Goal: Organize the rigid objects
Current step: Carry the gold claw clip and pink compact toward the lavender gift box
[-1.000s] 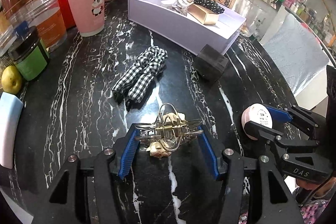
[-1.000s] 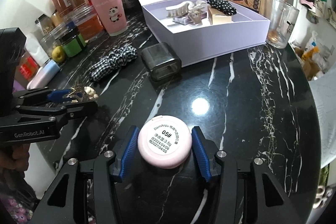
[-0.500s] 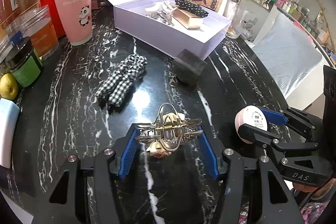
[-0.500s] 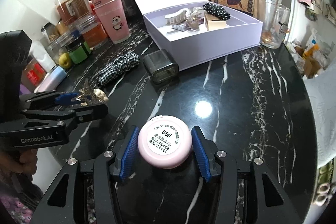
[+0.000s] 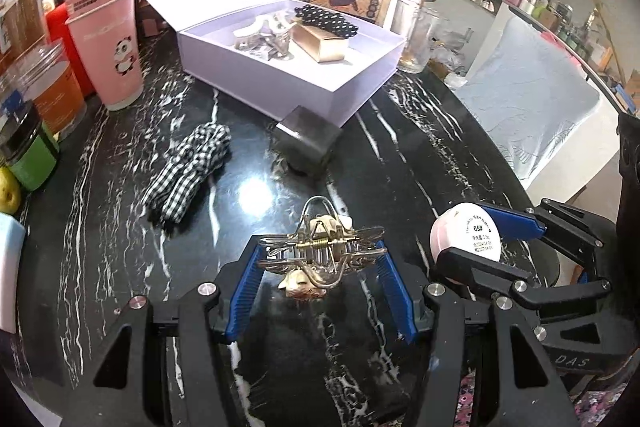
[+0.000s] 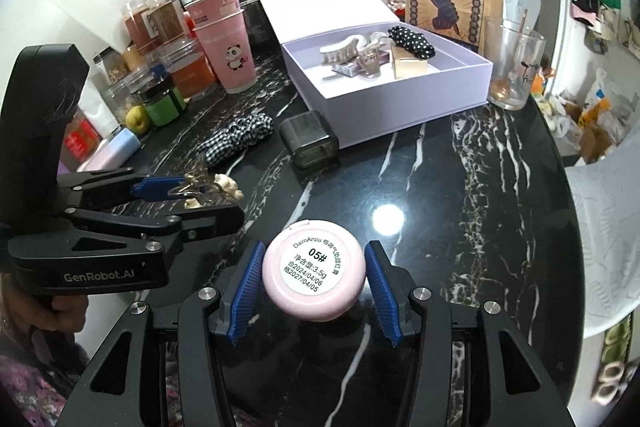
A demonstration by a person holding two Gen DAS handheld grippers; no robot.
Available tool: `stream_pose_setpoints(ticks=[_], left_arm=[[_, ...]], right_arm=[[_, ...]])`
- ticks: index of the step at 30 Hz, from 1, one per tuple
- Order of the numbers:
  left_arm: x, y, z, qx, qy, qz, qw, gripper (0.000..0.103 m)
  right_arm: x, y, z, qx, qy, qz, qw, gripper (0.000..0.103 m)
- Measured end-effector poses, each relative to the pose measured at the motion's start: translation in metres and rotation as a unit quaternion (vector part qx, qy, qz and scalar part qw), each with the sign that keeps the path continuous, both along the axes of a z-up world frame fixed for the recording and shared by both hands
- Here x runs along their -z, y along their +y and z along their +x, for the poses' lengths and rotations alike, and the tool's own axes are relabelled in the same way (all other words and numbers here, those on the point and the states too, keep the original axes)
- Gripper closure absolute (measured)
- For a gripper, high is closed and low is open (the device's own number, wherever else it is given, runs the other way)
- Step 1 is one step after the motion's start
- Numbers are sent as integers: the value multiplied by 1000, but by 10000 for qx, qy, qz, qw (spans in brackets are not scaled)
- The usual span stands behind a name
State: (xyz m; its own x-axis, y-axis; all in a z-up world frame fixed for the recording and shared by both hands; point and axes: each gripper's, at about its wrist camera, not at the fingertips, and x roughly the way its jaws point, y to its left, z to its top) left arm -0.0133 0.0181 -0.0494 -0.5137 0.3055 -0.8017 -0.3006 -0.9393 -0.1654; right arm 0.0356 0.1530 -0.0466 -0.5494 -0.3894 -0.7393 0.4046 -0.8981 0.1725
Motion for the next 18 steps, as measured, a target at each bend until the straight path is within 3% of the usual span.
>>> stream_pose_setpoints(ticks=[18], left_arm=[[-27, 16, -22, 176, 226, -28, 9996, 47]], right_arm=[[-23, 12, -19, 5, 117, -147, 9998, 52]])
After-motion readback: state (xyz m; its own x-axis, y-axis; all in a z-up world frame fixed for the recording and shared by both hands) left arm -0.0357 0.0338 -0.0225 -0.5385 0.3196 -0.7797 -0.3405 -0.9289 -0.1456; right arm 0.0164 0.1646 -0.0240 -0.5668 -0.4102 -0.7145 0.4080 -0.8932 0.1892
